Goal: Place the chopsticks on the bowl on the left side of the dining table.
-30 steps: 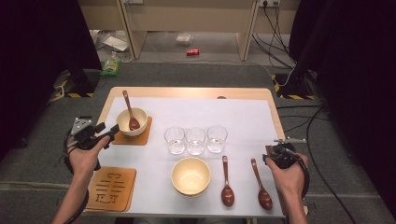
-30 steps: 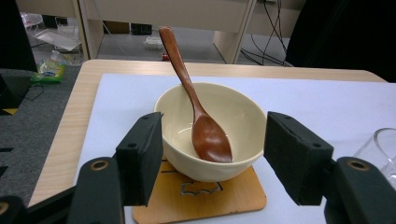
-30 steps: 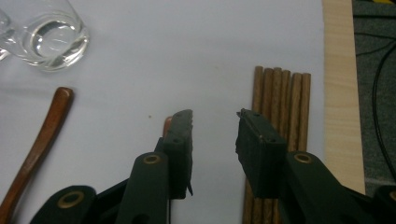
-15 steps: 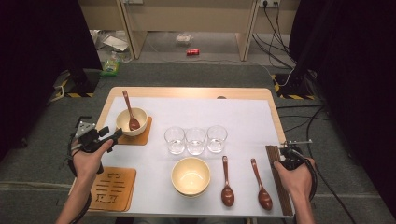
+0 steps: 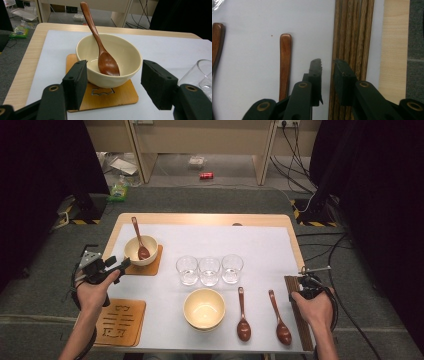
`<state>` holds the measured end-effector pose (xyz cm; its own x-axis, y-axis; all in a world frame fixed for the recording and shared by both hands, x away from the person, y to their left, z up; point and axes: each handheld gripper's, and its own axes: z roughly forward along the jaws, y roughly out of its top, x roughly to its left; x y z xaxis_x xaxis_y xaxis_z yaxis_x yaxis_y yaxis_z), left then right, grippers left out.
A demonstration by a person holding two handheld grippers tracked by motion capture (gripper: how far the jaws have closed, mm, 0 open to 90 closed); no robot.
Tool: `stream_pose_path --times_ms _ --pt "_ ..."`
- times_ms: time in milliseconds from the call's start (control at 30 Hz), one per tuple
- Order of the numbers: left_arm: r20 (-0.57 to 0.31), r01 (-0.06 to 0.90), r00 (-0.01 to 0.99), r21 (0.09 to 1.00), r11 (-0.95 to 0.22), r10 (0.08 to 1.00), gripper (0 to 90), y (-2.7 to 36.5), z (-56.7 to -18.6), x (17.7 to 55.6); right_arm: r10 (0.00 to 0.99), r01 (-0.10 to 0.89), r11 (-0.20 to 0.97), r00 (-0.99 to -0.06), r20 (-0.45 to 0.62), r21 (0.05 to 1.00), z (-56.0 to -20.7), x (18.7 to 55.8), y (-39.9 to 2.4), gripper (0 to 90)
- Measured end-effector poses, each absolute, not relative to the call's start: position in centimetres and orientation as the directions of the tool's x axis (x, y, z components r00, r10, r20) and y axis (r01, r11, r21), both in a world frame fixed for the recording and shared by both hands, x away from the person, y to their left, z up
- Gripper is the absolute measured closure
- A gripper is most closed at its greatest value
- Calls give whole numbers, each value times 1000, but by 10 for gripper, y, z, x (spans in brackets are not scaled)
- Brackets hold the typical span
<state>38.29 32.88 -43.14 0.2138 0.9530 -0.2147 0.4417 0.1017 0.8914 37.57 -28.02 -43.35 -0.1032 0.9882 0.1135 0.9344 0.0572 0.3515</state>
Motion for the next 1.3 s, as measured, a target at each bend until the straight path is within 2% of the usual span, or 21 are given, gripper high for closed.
stream_pose_path --times_ms 467,967,1300 --pt "-217 439 210 892 107 953 378 331 -432 381 995 966 38 -60 77 255 -443 385 -276 792" --pt "-218 437 212 893 107 953 379 331 -431 380 997 976 47 -60 55 213 -449 392 -265 796" --pt "-219 436 209 893 110 953 380 332 -431 380 998 991 27 -34 51 132 -445 387 -262 800"
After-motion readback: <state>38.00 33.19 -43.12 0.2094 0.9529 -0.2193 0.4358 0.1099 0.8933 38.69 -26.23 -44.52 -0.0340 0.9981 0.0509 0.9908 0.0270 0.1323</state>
